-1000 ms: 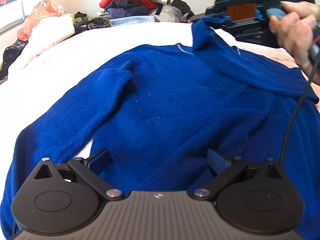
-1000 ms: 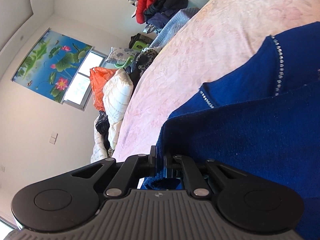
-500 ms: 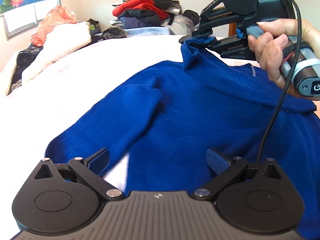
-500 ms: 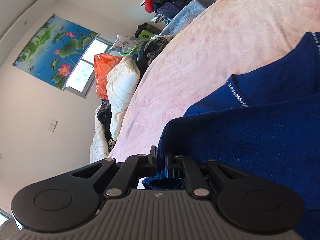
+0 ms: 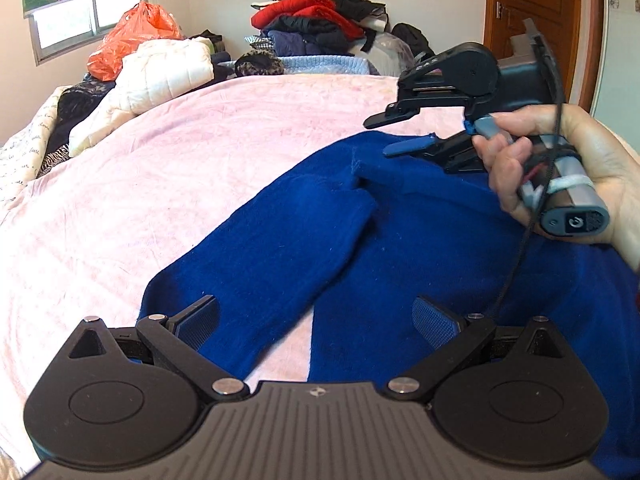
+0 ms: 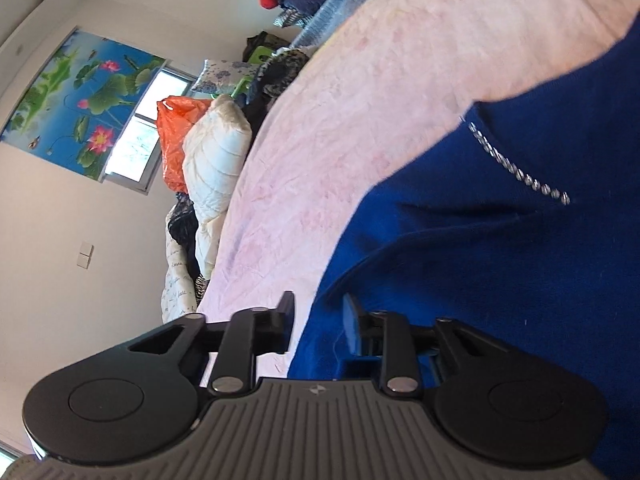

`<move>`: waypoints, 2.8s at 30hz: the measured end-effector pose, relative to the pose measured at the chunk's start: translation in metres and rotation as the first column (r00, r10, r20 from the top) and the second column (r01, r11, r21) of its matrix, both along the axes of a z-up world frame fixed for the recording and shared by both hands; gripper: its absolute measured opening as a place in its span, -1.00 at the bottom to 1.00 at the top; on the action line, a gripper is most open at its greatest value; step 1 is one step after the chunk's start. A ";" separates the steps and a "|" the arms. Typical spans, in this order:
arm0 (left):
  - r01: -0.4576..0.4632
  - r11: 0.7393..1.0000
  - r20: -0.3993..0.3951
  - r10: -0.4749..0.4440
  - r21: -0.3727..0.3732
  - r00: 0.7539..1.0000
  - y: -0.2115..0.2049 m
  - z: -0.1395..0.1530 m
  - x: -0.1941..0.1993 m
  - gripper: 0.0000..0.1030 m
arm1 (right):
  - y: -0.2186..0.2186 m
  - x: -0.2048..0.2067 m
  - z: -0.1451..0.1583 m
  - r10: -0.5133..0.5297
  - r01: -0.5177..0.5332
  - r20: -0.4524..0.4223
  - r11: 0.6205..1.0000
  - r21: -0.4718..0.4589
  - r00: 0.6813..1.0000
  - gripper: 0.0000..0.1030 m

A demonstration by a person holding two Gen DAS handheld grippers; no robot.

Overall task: Fold small clothes
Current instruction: 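Move the left gripper to the other sleeve and close on it, then lift the grasped sleeve up off the bed with the left gripper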

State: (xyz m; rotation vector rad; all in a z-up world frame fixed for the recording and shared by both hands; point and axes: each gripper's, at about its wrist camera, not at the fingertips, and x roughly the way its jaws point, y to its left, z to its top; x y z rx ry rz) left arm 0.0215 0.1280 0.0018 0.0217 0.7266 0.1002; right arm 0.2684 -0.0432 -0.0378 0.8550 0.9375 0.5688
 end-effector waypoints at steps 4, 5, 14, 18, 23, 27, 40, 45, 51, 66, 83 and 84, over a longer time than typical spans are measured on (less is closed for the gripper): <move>-0.002 1.000 0.005 0.002 -0.016 1.000 0.004 0.006 -0.004 1.00 | -0.009 -0.011 -0.002 0.013 -0.013 0.018 1.000 -0.002 1.000 -0.26; -0.003 1.000 0.009 0.003 -0.016 1.000 0.005 0.008 -0.004 1.00 | -0.012 -0.014 -0.002 0.019 -0.019 0.022 1.000 0.003 1.000 -0.25; -0.114 0.993 0.029 0.114 0.014 0.993 0.037 0.019 -0.013 1.00 | -0.013 -0.025 -0.017 0.018 -0.019 -0.015 0.998 -0.056 1.000 0.04; -0.156 0.986 -0.022 0.154 -0.064 0.988 0.057 0.020 -0.011 1.00 | -0.005 -0.039 -0.003 0.069 -0.057 0.073 0.986 -0.155 0.995 0.35; -0.184 0.982 -0.001 0.184 -0.033 0.983 0.092 0.036 -0.030 1.00 | 0.000 -0.067 0.009 0.124 -0.107 0.102 0.982 -0.156 0.987 0.32; -0.204 0.978 -0.026 0.203 -0.048 0.979 0.123 0.034 -0.047 1.00 | 0.008 -0.098 0.023 0.201 -0.175 0.152 0.970 -0.169 0.968 0.34; 0.085 0.950 -0.103 -0.056 0.301 0.993 0.048 0.001 -0.078 1.00 | 0.019 -0.154 0.002 0.282 -0.271 0.084 0.954 -0.127 0.956 0.36; 0.001 0.914 -0.138 0.060 0.406 0.989 0.049 -0.035 -0.081 1.00 | 0.016 -0.156 -0.001 0.271 -0.262 0.067 0.958 -0.112 0.960 0.38; -0.145 0.858 0.025 0.153 0.492 0.988 0.066 -0.022 -0.095 1.00 | 0.015 -0.161 0.000 0.269 -0.260 0.078 0.959 -0.110 0.960 0.43; 0.015 0.986 -0.088 0.000 0.167 0.996 0.100 0.011 -0.099 0.99 | 0.033 -0.175 0.002 0.356 -0.347 0.087 0.933 -0.097 0.931 0.41; 0.177 0.962 -0.252 -0.123 0.206 0.960 0.068 -0.032 -0.107 -0.72 | 0.049 -0.187 0.001 0.402 -0.390 0.073 0.911 -0.138 0.913 0.56; 0.161 0.971 -0.251 -0.114 0.178 0.961 0.072 -0.031 -0.106 -0.84 | 0.048 -0.187 0.001 0.401 -0.389 0.074 0.911 -0.139 0.913 0.57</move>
